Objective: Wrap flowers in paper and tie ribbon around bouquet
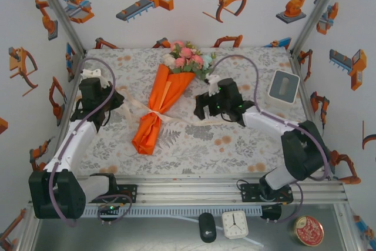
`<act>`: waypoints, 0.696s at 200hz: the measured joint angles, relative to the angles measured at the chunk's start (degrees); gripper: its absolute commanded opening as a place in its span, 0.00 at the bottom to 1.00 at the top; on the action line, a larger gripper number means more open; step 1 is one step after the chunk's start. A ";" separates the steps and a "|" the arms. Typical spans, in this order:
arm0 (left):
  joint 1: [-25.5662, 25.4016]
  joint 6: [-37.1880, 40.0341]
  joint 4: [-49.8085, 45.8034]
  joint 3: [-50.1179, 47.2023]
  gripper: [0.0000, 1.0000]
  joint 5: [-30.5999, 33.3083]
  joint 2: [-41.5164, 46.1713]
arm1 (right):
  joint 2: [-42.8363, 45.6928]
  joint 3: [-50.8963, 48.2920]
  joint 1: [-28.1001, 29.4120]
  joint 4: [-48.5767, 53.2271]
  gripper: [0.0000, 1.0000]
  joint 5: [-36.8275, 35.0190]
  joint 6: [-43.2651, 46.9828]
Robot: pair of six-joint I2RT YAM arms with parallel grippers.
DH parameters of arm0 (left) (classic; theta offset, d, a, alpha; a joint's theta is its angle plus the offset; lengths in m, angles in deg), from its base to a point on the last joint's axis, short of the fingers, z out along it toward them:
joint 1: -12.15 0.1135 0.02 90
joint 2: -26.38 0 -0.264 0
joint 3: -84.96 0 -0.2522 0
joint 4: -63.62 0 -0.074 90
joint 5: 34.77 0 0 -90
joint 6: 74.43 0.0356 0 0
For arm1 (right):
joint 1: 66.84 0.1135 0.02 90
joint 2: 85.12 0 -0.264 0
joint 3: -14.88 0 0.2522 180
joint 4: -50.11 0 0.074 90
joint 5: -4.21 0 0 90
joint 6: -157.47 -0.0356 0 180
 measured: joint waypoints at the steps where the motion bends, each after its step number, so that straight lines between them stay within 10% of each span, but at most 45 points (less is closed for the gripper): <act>1: 0.00 0.04 -0.02 0.04 0.00 0.00 0.00 | -0.17 0.04 0.13 0.07 0.88 0.09 0.22; 73: -0.39 1.81 -2.19 0.33 0.00 -0.42 -0.24 | -12.94 0.79 7.17 -6.19 0.68 0.76 12.39; 139: -0.44 3.04 -2.36 0.33 0.00 -0.76 -0.24 | -13.79 -4.20 7.15 -18.78 0.00 -3.72 12.76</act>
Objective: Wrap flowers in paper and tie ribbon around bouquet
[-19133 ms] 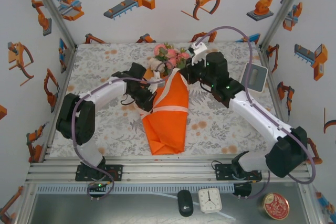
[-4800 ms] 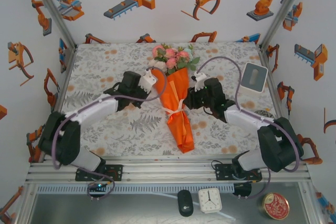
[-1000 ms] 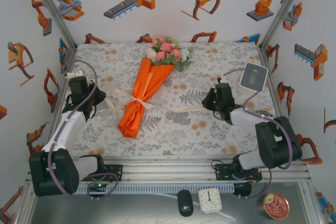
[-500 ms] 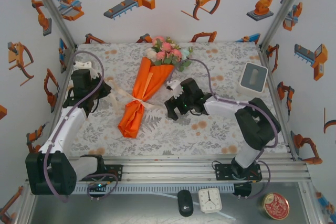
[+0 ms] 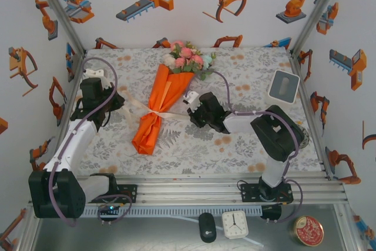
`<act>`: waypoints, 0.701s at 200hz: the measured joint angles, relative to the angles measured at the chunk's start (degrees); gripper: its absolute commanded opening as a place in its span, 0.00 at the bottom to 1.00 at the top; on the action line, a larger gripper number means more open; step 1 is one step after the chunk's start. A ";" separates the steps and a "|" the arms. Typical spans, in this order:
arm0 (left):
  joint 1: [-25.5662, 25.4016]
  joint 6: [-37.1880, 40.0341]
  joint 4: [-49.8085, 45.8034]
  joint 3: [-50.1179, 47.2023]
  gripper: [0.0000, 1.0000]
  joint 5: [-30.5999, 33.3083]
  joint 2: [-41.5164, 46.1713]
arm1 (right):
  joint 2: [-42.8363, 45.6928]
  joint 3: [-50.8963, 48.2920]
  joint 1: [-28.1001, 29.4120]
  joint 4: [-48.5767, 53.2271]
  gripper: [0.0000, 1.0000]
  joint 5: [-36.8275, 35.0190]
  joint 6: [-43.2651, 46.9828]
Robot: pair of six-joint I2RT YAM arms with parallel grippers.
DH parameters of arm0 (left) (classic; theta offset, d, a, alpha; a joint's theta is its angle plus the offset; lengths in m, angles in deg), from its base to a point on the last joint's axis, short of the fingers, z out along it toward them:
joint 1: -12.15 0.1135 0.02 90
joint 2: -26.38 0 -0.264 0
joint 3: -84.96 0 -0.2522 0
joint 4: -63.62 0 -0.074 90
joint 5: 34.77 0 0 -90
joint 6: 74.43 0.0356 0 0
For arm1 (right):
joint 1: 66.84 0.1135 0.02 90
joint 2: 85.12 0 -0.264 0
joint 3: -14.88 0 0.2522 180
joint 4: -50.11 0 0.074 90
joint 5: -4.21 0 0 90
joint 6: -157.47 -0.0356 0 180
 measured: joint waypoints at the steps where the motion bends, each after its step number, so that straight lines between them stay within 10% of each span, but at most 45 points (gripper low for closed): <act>1: 0.00 0.04 0.00 0.00 0.00 -0.07 0.00 | 0.11 -0.24 0.00 -0.11 0.00 -0.02 -0.39; 82: -4.07 15.82 -0.98 2.27 0.00 -10.51 9.62 | 28.37 -17.75 -2.64 -2.54 0.00 -6.14 -12.04; 140: -21.59 31.80 -1.44 2.43 0.00 -13.42 10.36 | 38.32 -17.27 -3.93 1.95 0.00 -4.92 -18.43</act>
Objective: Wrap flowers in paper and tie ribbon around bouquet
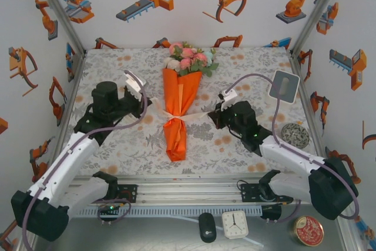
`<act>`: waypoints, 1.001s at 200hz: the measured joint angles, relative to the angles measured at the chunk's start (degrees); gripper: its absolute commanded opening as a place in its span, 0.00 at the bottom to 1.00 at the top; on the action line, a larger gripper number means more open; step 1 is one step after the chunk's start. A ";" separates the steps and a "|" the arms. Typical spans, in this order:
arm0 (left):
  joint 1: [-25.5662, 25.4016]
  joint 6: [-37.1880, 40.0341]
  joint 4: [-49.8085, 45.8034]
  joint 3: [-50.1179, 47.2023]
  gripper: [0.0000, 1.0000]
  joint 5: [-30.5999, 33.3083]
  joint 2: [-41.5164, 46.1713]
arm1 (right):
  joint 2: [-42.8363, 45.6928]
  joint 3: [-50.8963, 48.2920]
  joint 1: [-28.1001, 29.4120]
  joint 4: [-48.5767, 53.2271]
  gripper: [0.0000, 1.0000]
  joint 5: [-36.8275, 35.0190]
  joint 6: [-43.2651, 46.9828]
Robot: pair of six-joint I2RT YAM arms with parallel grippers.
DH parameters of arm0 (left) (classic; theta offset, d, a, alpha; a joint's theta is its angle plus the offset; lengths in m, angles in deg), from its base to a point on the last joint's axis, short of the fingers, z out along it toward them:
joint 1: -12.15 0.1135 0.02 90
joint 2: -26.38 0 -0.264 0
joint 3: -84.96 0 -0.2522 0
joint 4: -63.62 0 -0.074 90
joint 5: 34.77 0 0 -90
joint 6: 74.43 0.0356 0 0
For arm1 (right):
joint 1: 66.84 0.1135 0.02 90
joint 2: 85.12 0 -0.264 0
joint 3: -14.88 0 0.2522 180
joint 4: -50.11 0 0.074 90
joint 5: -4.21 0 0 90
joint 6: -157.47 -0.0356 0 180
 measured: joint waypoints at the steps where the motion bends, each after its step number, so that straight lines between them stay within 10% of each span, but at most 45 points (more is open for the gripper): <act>1: -0.39 0.31 0.04 0.00 0.00 0.15 -0.07 | -0.04 0.24 0.00 0.11 0.00 0.20 -0.22; 47: -4.48 3.91 2.89 -1.31 0.07 17.81 -7.30 | -1.81 4.35 0.02 0.57 0.00 4.28 -4.48; 86: -3.89 1.36 -0.74 -0.76 0.33 35.58 -17.46 | -1.79 4.33 0.00 2.27 0.00 2.43 -4.76; 138: 3.48 -8.28 -7.61 3.93 0.47 39.95 -22.32 | -1.79 4.33 -0.20 4.44 0.00 1.44 -3.69; 200: 10.88 -20.33 -15.50 12.13 0.45 29.55 -30.47 | -2.71 4.33 -0.35 4.46 0.00 1.33 -2.71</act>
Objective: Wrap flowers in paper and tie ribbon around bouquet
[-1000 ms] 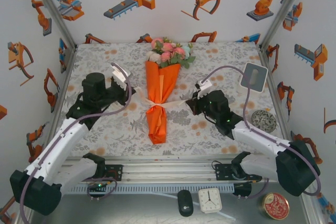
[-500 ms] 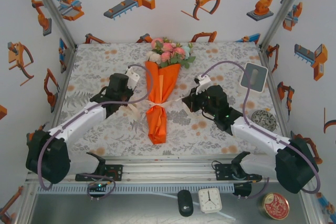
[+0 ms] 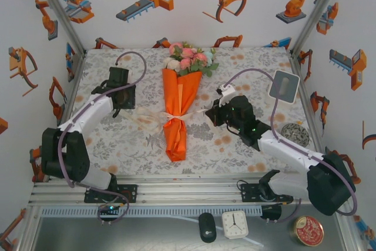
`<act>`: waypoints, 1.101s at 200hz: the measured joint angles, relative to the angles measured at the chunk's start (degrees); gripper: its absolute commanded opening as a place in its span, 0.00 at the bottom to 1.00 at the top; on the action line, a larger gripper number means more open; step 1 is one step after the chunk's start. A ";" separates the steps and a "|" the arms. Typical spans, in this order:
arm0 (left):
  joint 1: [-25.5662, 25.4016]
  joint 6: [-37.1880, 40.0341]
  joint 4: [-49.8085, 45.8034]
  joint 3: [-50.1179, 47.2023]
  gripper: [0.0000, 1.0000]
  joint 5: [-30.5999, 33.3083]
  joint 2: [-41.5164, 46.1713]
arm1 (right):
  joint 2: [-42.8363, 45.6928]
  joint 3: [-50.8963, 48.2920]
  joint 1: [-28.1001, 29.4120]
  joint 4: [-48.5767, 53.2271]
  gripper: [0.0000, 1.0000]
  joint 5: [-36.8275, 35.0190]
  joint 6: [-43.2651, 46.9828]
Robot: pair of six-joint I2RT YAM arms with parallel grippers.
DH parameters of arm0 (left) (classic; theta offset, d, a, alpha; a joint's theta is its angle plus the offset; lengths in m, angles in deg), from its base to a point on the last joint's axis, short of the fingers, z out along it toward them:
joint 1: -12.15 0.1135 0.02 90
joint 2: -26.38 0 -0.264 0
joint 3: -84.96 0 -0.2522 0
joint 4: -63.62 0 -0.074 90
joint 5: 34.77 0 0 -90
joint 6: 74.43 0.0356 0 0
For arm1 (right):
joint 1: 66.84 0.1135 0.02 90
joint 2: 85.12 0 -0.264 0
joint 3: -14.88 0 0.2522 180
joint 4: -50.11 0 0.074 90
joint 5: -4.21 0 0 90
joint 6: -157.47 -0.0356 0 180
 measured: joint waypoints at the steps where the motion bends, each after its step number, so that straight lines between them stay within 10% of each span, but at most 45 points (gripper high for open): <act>1: 0.04 -0.13 0.02 -0.11 0.45 -0.26 -0.13 | -0.02 0.00 0.00 0.00 0.00 0.00 0.02; 164: 1.25 -7.10 5.81 7.65 0.53 -11.43 -20.52 | 0.59 0.00 -0.26 2.51 0.00 0.15 0.92; 203: 1.27 -5.99 4.11 10.08 0.01 -12.85 -22.01 | 1.09 0.00 -0.26 2.82 0.00 0.15 0.94; 220: 1.27 -5.09 3.98 10.32 0.00 -13.97 -22.03 | 1.46 0.00 -0.26 3.02 0.00 0.13 0.94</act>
